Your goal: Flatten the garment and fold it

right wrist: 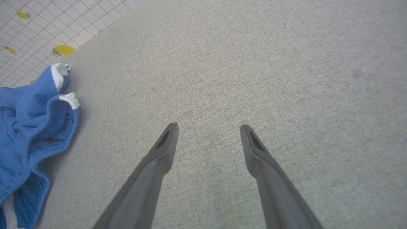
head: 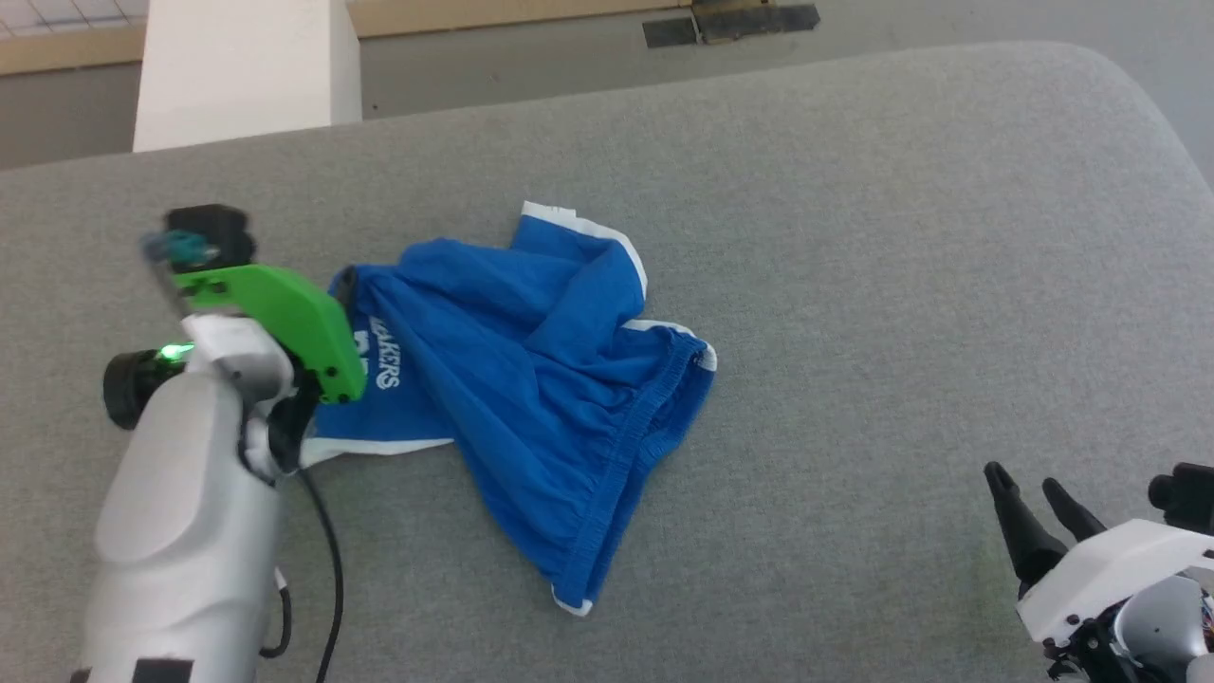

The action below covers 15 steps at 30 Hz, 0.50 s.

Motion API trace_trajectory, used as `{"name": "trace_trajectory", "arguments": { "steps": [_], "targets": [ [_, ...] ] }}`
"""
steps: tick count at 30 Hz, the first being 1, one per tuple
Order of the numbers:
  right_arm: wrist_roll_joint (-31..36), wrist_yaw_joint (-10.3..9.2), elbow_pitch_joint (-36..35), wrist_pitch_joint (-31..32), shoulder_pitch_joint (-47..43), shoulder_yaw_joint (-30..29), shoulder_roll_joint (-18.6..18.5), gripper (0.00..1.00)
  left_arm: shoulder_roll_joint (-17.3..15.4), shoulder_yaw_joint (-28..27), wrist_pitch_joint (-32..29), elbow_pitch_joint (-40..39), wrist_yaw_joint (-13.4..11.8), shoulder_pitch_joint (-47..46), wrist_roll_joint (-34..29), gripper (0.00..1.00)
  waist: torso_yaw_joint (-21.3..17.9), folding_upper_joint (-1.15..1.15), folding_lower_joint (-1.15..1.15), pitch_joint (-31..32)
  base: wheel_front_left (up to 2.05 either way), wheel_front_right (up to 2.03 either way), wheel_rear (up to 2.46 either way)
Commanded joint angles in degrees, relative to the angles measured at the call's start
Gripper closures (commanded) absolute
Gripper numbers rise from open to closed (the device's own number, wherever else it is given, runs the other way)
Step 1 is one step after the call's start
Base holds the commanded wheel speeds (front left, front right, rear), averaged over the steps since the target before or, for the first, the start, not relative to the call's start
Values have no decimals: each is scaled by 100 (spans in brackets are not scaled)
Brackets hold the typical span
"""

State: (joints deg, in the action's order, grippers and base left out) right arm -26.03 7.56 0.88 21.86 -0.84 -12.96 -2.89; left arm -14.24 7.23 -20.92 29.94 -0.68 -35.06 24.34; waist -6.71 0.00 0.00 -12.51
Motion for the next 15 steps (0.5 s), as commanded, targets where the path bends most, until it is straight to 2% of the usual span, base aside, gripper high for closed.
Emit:
{"name": "trace_trajectory", "arguments": {
  "steps": [1,5,9,12,15],
  "targets": [
    [52,-8,-15,4,119,49,2,0,4,-180,322,-125,-31,175,152,0,71,0,0,145,0,0,0],
    [95,-8,-79,9,142,210,2,0,7,-685,1780,-807,65,777,340,0,219,0,0,314,0,0,0],
    [159,-8,-120,22,214,447,2,0,-41,-921,3306,-1447,118,1635,68,0,422,0,0,399,0,0,0],
    [277,-8,-114,108,353,714,2,0,53,-1039,3562,-1820,125,2159,-141,0,583,0,0,405,0,0,0],
    [306,-8,35,176,673,1010,2,0,318,-1308,3587,-2347,192,2580,-303,0,723,0,0,367,0,0,0]
  ]
}}
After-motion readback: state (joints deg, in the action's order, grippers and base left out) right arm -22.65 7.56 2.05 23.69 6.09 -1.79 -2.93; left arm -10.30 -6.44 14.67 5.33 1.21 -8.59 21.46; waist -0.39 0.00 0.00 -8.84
